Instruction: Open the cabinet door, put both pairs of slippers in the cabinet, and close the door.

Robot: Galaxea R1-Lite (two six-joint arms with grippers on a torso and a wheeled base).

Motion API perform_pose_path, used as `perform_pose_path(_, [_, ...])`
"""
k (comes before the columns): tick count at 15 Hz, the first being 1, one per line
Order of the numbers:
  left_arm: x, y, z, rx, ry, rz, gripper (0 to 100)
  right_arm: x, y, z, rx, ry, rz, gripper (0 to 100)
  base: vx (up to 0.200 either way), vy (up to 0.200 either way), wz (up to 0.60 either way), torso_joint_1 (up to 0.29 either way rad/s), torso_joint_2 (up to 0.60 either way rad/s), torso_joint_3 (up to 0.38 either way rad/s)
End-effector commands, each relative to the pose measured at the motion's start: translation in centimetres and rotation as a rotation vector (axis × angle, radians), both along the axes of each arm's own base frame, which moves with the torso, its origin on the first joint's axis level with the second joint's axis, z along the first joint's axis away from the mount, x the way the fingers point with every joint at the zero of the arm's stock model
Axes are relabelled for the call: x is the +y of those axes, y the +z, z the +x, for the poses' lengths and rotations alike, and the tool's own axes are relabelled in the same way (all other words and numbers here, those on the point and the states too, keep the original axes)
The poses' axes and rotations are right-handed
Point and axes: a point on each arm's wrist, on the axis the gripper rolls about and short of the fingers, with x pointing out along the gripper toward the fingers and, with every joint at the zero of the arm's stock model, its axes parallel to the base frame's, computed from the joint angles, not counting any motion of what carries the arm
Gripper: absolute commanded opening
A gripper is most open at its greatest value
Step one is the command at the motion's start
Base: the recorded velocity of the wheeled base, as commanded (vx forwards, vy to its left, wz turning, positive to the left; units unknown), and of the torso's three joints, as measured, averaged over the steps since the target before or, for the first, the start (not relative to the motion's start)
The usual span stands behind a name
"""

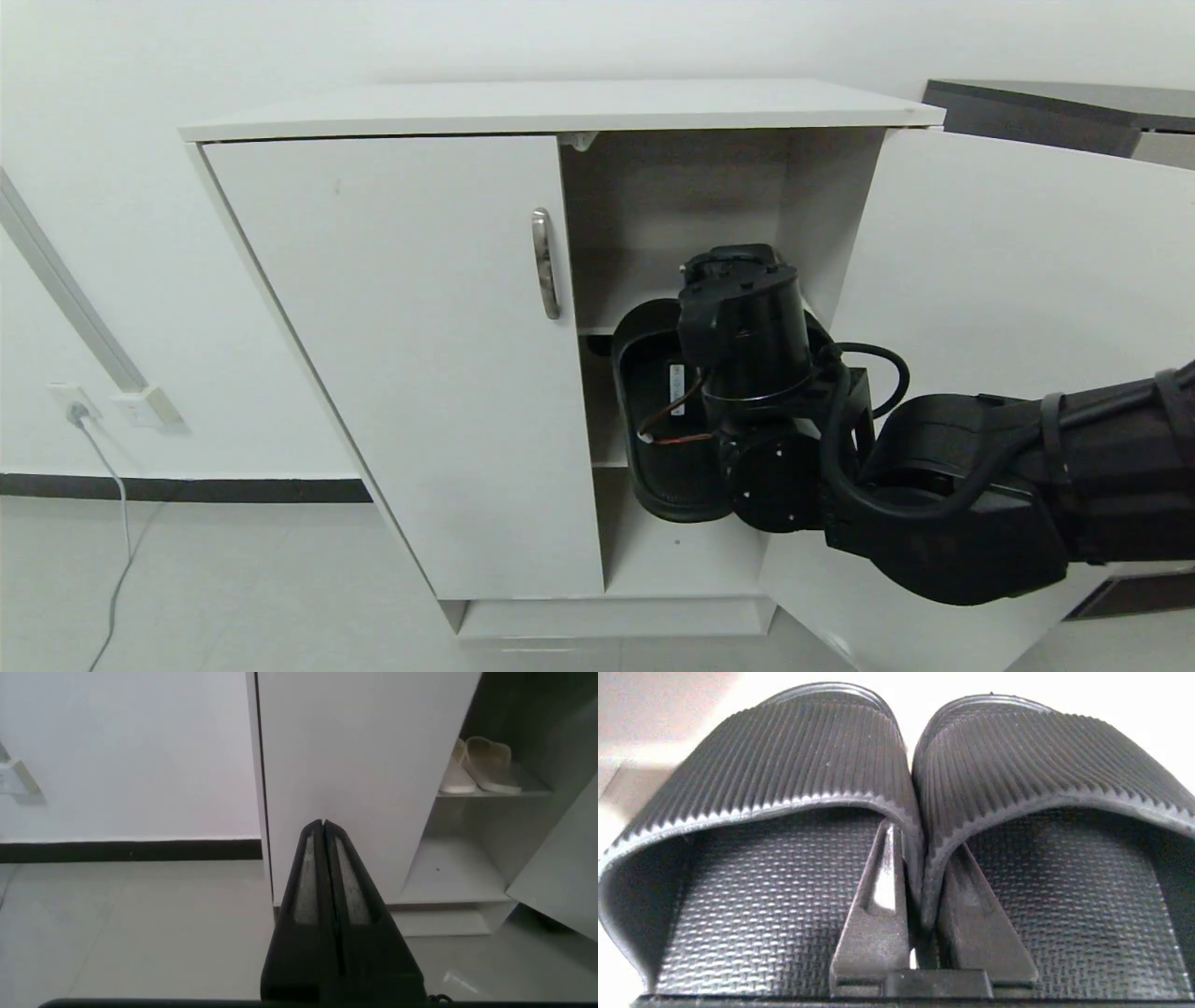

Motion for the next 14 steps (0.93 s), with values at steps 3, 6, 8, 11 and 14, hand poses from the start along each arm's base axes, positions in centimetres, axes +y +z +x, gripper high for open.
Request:
perform_pose_path(3, [0.0,0.0,0.0,0.001,0.000,0.000,0,0.0,0.0,0.0,-0.001,-0.001,-0.002,0,0.200,0.000,0.00,0.002,0.01,0.002])
perform_pose_path(6, [0.0,0.0,0.0,0.001,0.000,-0.002,0,0.0,0.0,0.0,0.001,0.000,-0.003,0,0.200,0.000,0.00,0.001,0.00,-0.001])
perform_pose_path(8, [0.0,0.0,0.0,-0.001,0.002,-0.002,0,0.0,-0.1,0.1,0.003,0.005,-0.004,0,0.200,0.000,0.00,0.005,0.00,0.000])
perform_pose_path(11, [0.0,0.0,0.0,-0.001,0.002,-0.002,0,0.3,-0.5,0.9,0.006,0.004,-0.002,0,0.000,0.000,0.00,0.000,0.00,0.000])
perform_pose_path(14, [0.0,0.0,0.0,-0.001,0.003,-0.003,0,0.5,-0.5,3.0,0.006,0.014,0.016,0,0.000,0.000,0.00,0.000,0.00,0.000])
